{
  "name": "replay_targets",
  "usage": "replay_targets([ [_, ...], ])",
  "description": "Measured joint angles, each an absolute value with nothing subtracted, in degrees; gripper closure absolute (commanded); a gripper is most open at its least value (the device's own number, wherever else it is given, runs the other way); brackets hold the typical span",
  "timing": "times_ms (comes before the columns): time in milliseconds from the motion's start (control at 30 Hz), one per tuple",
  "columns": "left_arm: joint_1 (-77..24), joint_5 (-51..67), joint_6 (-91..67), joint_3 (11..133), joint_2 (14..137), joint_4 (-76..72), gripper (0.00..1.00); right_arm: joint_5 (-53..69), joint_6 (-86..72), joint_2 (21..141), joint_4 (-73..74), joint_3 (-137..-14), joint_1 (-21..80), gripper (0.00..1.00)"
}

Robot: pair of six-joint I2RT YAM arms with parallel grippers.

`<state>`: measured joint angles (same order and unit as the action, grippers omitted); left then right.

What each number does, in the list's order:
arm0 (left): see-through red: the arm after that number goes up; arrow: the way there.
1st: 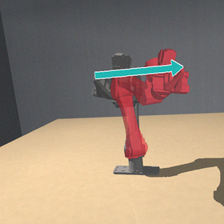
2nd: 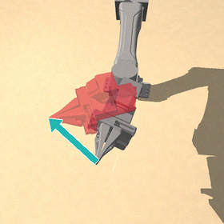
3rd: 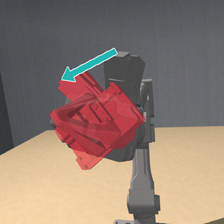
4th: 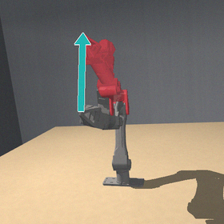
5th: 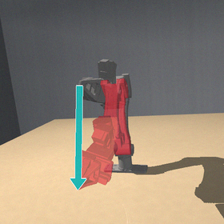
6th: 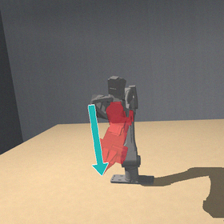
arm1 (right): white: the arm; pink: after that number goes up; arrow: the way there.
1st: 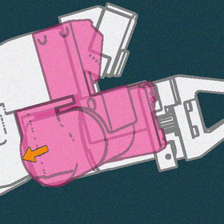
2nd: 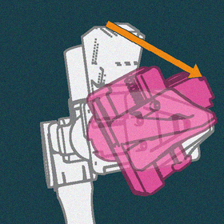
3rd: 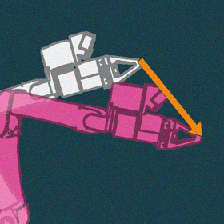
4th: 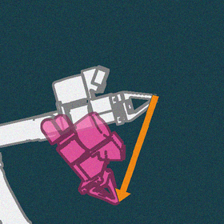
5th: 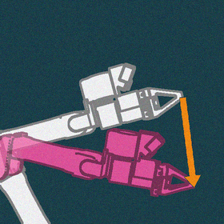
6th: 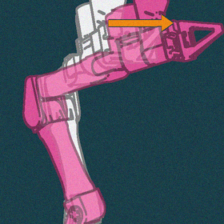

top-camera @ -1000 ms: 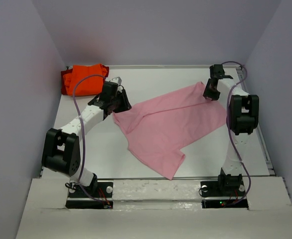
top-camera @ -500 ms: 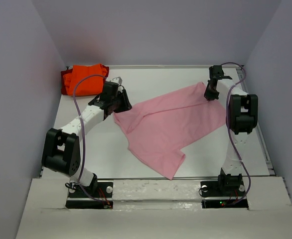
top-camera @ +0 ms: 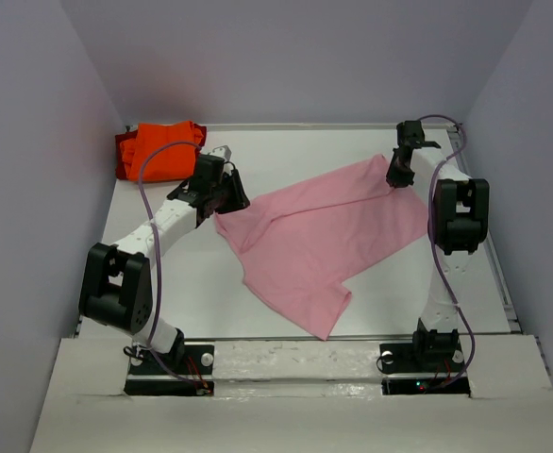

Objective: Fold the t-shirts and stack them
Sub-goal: Fold the tshirt

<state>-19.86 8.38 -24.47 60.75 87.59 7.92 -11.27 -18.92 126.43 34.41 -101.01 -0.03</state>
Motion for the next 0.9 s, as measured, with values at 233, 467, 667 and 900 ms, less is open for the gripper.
replay_targets([
  [233, -19.9, 8.4, -24.5, 60.8, 87.6, 7.9, 0.55, -10.3, -18.8, 126.4, 34.4, -101.4, 0.0, 1.00],
  [467, -19.9, 8.4, -24.5, 60.8, 87.6, 7.9, 0.55, -8.9, -18.9, 126.5, 35.2, -103.2, 0.0, 1.00],
  [667, -19.9, 8.5, -24.5, 60.8, 87.6, 7.9, 0.55, -6.9, -19.3, 128.5, 36.9, -113.5, 0.0, 1.00],
  [900, -19.9, 8.6, -24.5, 60.7, 87.6, 7.9, 0.55, -3.7, -19.8, 132.0, 37.3, -125.8, 0.0, 1.00],
])
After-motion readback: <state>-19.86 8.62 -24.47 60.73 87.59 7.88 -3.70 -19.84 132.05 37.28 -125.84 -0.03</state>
